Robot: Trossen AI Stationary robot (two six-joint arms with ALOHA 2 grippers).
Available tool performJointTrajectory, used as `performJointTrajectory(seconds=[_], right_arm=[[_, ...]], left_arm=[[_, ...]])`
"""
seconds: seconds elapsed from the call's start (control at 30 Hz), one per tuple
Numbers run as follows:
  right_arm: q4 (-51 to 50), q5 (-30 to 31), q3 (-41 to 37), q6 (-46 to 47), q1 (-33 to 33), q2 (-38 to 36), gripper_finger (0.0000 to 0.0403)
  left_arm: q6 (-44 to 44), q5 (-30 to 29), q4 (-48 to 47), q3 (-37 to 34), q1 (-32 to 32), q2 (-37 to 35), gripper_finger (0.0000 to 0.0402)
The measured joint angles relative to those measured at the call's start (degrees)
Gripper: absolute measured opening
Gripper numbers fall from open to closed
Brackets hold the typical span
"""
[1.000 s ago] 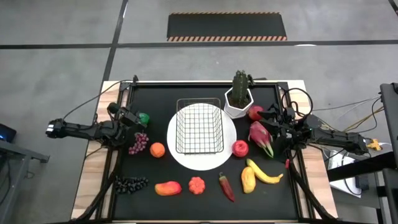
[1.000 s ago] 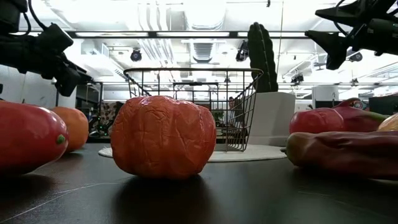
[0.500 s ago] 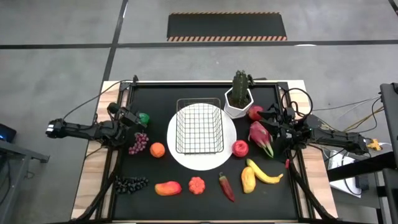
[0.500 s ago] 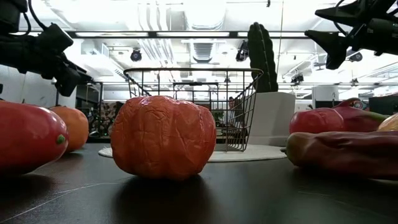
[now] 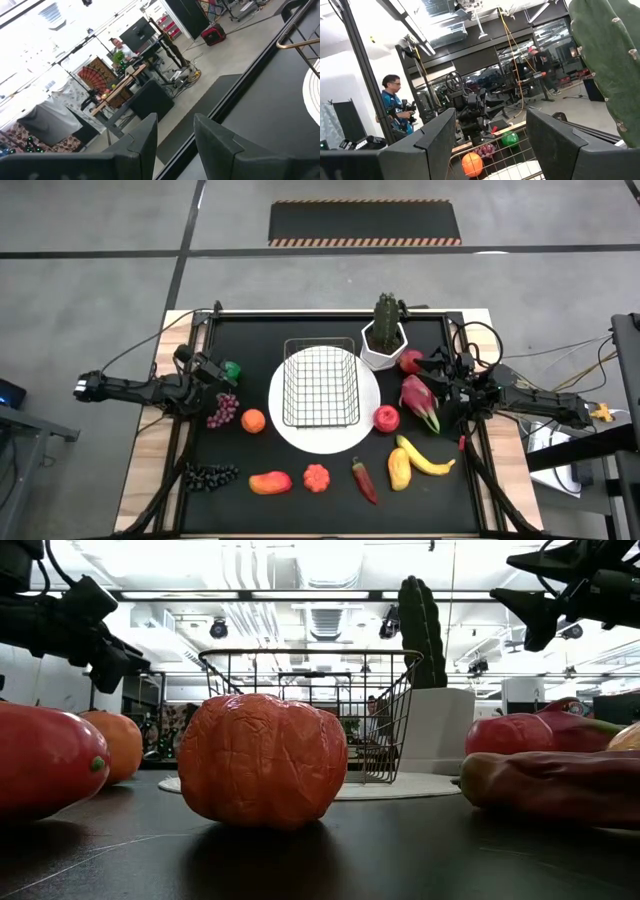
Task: Build produce basket
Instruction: Put the pumpkin into the gold wire basket
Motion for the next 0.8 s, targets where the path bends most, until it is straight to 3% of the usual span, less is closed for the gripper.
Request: performJointTrajectory(seconds=[0.37,0.6,0.8], right_arm=[[0.06,0.71,0.0,2.97,0.0,0.39,0.0226],[0.48,12.56,0.0,0.1,-0.02,0.88,0.0226],[12.86,12.05,-0.02,-7.54,0.0,5.97,0.0226]], left_arm=[[-0.04,-0.09,-0.04,0.0,0.02,0.22,0.0112],[-0.08,-0.09,0.0,0.0,0.0,0.22,0.0112],[-0.39,-1.48,6.25,0.0,0.02,0.22,0.0112]])
